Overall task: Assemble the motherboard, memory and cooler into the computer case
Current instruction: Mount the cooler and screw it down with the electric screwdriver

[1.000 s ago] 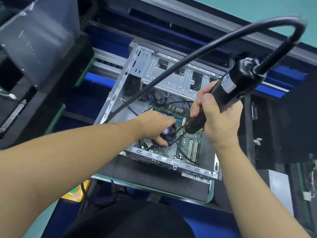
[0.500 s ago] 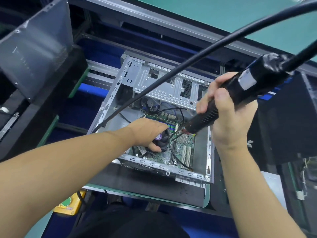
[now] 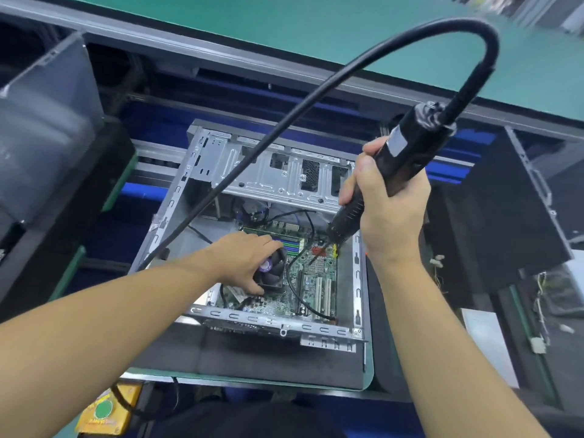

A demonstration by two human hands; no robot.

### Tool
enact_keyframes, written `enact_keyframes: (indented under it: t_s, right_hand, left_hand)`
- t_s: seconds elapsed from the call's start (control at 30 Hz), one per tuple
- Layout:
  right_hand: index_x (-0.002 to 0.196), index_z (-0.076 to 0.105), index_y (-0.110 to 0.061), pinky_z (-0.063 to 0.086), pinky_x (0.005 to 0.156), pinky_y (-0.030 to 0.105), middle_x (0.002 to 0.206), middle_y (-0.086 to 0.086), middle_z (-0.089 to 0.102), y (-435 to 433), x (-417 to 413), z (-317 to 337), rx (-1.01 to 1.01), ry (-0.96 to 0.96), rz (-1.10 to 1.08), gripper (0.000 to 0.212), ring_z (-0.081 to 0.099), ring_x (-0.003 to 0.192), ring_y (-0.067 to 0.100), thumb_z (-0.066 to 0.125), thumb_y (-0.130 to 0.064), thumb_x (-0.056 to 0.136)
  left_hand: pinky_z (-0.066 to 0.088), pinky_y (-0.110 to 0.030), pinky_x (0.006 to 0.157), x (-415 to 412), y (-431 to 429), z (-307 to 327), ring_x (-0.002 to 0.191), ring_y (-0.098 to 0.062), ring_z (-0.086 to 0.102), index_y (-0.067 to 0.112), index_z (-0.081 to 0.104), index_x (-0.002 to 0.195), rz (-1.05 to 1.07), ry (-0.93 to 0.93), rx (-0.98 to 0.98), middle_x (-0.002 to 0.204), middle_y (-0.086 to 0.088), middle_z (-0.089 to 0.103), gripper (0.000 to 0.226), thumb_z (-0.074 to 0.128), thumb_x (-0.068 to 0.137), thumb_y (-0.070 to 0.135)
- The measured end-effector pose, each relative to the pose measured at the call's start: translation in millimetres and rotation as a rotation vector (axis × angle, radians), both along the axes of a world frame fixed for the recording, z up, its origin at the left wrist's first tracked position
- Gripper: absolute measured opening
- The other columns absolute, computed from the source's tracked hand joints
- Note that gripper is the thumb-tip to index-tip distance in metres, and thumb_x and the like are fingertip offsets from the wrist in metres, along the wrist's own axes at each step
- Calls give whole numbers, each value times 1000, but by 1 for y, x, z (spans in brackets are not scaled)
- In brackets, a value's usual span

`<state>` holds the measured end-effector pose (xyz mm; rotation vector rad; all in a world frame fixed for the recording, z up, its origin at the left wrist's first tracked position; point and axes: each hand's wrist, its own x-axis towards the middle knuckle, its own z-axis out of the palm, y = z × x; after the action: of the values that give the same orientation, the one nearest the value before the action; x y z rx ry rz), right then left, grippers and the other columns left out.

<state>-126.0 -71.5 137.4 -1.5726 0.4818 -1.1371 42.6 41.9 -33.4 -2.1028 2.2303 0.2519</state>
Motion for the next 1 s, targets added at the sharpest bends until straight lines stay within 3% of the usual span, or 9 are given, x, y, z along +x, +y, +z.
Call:
enact_keyframes:
  t_s: [0.4,0.53,0.63,0.87,1.0]
  right_hand:
    - [102,55,-7,48,61,32,60,-1,56,7,0,-11,70,11,99,21,55,50,26,62,-23,90]
    - [100,55,-8,47,58,33,59,7,54,11,0,-17,109,4,107,16,53,47,26,60,-20,91]
    - [99,54,-9,47,57,30,62,10,54,12,1,-21,121,6,108,8,53,47,22,59,-13,93]
    - [100,52,-4,45,54,30,59,9,53,14,2,-27,113,-27,125,15,51,44,25,59,-15,92]
    - [99,54,-9,44,54,31,59,-6,56,12,2,-31,77,-40,138,9,53,43,26,58,-15,93]
  left_hand:
    - [45,-36,94,-8,2,-9,112,-22,55,19,30,144,8,-50,-2,132,2,51,98,63,66,69]
    - [43,-35,93,-16,0,-12,104,-23,54,15,40,130,37,-62,-55,119,-2,54,89,49,70,80]
    - [41,-33,87,-18,-3,-13,98,-22,53,15,44,117,11,-42,-95,109,-2,53,80,54,72,80]
    - [40,-38,97,-19,-6,-17,111,-25,48,10,34,138,8,-81,-20,127,-5,47,96,47,75,82]
    - [39,-40,95,-18,-5,-19,110,-26,47,11,32,139,7,-54,-23,127,-6,47,96,48,74,80]
